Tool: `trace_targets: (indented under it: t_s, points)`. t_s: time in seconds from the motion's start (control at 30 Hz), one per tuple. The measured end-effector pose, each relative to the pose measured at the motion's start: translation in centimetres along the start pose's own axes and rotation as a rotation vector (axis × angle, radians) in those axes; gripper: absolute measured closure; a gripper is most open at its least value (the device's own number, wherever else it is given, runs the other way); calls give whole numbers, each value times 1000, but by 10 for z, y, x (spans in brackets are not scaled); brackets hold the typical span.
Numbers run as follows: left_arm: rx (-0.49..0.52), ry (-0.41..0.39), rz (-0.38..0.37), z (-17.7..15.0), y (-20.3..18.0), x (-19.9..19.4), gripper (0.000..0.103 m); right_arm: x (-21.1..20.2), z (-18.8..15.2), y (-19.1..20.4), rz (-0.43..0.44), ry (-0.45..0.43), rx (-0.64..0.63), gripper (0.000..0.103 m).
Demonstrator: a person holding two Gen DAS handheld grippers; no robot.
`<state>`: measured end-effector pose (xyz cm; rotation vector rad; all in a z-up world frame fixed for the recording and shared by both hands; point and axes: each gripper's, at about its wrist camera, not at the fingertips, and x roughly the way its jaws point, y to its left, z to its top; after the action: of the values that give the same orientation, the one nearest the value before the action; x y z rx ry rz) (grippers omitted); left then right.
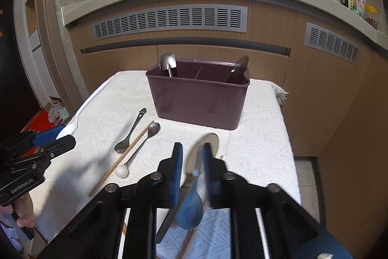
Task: Organize utensils
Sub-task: 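Grasp the white-knobbed metal spoon by its handle with the left tool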
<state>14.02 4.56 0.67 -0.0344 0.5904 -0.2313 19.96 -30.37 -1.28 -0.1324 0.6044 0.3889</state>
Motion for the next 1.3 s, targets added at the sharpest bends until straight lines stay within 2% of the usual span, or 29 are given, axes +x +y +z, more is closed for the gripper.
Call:
trace_targets:
  t_s: [0.13, 0.27, 0.37, 0.47, 0.53, 0.67, 0.7, 0.87, 0.93, 0.97, 1.07, 1.23, 1.3]
  points:
    - [23, -6, 0, 1, -9, -4, 68, -3, 0, -2, 16, 3, 3, 91]
    - [20, 81, -2, -8, -7, 9, 68, 6, -4, -7, 8, 47, 8, 91]
    - [20, 178, 21, -26, -3, 25, 67, 23, -12, -12, 13, 118, 22, 84]
    - [-3, 228, 24, -43, 2, 32, 67, 43, -19, -17, 34, 186, 72, 78]
    - [-25, 233, 24, -49, 4, 33, 67, 61, -21, -19, 38, 228, 118, 75]
    - [-24, 235, 42, -56, 4, 37, 67, 95, -17, -16, 5, 286, 209, 53]
    - [-24, 242, 36, -57, 6, 39, 67, 104, -15, -14, -7, 301, 231, 52]
    - [-67, 265, 17, -58, 18, 38, 65, 138, -8, -3, -38, 367, 259, 53]
    - [-91, 272, 10, -56, 24, 36, 58, 146, -8, 3, -54, 378, 221, 60]
    - [-100, 275, 5, -55, 25, 35, 52, 147, -8, 6, -64, 379, 201, 72]
    - [-101, 266, -10, -49, 26, 28, 51, 138, -11, 10, -54, 337, 133, 73]
    - [-47, 187, -56, -33, 8, 27, 52, 104, -11, -1, -42, 228, 137, 73]
    - [-6, 149, -60, -32, -3, 33, 63, 91, -8, -8, -40, 181, 155, 73]
